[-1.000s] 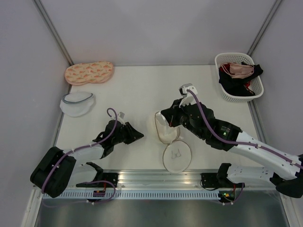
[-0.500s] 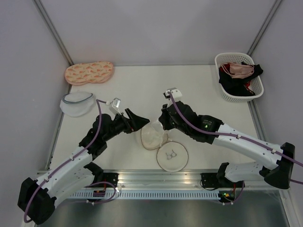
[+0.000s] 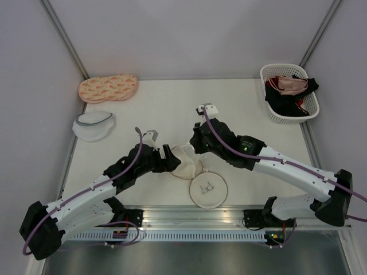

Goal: Unzip the laundry bag and remove the bra

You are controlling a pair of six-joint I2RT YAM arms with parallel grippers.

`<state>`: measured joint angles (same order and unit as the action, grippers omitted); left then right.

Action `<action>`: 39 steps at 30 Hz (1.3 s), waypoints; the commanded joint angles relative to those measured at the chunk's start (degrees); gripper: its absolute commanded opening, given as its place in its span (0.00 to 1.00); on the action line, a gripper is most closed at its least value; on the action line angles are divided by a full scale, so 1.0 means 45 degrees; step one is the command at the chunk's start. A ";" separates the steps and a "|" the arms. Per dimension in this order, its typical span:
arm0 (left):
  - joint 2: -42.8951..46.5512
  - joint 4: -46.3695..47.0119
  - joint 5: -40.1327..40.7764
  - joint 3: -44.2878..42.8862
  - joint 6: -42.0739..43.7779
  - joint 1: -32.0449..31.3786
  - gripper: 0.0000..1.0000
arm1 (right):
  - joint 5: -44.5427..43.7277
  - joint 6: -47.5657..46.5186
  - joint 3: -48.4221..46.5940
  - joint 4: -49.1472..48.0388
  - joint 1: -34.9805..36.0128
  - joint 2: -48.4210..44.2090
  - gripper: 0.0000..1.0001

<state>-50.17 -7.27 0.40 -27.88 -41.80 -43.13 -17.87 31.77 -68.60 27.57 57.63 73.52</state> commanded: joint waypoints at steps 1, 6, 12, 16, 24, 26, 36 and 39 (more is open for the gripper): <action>-0.0412 -0.1060 0.2446 -0.0465 0.0813 -0.0063 0.94 | -0.0170 0.0128 -0.0635 -0.0386 -0.0052 -0.0438 0.00; -0.0686 -0.1237 0.4127 -0.0309 0.0715 -0.0063 0.91 | -0.0208 0.0050 -0.0850 -0.0053 -0.0071 -0.0555 0.00; -0.1759 -0.0789 0.4091 -0.0406 0.0813 -0.0063 0.87 | -0.0073 0.0088 -0.0927 0.0005 -0.0110 -0.0926 0.00; -0.2716 0.0032 0.3661 -0.0426 0.0793 -0.0082 0.75 | 0.0103 0.0128 -0.1006 -0.0229 -0.0130 -0.1589 0.00; -0.3303 0.0404 0.3445 -0.0582 0.0793 -0.0063 0.65 | -0.0150 -0.0243 -0.1610 -0.0483 -0.0169 -0.3170 0.00; -0.3303 0.0404 0.3407 -0.0563 0.0774 -0.0063 0.65 | -0.0306 -0.0418 -0.1748 -0.0638 -0.0227 -0.3445 0.00; -0.3148 0.0560 0.2879 -0.0485 0.0579 -0.0063 0.63 | -0.4678 -0.1999 -0.5997 0.1719 -0.0344 -0.1734 0.00; -0.2992 0.0560 0.2723 -0.0407 0.0442 -0.0063 0.62 | -0.5891 -0.2235 -0.7077 0.2483 -0.0967 -0.0483 0.00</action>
<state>-64.82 -7.05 14.24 -28.36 -40.01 -43.22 -35.20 25.04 -95.92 32.56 55.44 66.30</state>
